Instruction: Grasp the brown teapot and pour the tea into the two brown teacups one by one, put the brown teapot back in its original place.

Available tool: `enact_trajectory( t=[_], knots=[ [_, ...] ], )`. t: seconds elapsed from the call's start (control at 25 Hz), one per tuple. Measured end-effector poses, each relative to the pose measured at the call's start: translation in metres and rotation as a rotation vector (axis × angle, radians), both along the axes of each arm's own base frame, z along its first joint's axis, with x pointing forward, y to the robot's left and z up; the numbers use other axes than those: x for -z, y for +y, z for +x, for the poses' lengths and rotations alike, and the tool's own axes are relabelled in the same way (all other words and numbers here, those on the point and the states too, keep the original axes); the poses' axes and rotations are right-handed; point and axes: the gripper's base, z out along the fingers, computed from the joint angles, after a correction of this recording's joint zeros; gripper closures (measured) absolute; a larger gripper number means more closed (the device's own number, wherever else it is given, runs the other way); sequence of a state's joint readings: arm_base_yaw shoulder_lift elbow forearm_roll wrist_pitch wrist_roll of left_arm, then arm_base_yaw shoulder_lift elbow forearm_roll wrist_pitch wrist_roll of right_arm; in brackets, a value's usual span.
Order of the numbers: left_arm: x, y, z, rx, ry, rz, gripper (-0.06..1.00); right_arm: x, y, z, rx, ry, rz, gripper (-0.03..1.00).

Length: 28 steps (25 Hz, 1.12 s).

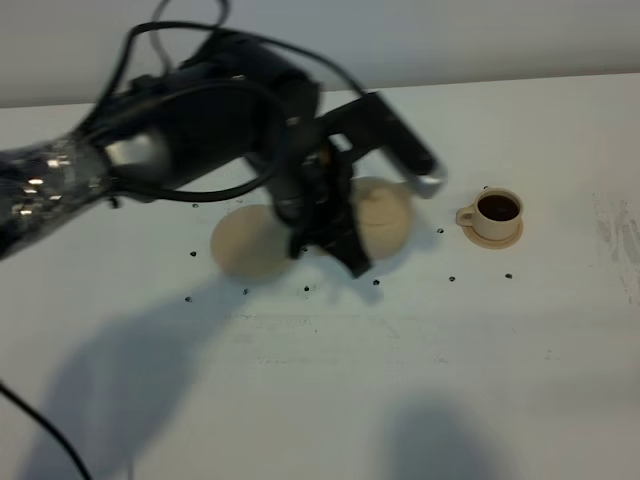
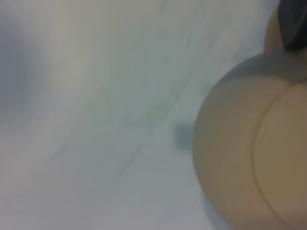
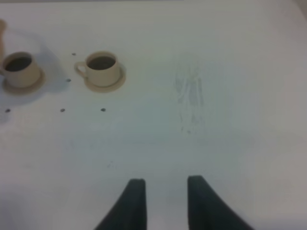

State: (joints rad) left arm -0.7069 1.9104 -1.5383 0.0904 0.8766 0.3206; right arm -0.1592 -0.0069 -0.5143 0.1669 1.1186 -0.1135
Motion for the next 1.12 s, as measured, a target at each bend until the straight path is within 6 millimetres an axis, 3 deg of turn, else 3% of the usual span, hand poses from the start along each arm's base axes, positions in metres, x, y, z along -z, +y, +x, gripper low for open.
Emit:
enact_trajectory(
  t=[0.4, 0.56, 0.76, 1.12],
  knots=[
    [0.017, 0.102, -0.011, -0.266, 0.02, -0.012, 0.83, 0.0, 0.0, 0.0, 0.0, -0.001, 0.0, 0.74],
    [0.02, 0.13, -0.005, -0.359, 0.022, -0.016, 0.83, 0.0, 0.0, 0.0, 0.0, -0.001, 0.0, 0.74],
    [0.023, 0.14, 0.007, -0.404, -0.012, -0.058, 0.83, 0.0, 0.0, 0.0, 0.0, -0.001, 0.0, 0.74],
    [0.053, 0.133, 0.022, -0.421, 0.048, -0.062, 0.83, 0.0, 0.0, 0.0, 0.0, -0.001, 0.0, 0.74]
  ],
)
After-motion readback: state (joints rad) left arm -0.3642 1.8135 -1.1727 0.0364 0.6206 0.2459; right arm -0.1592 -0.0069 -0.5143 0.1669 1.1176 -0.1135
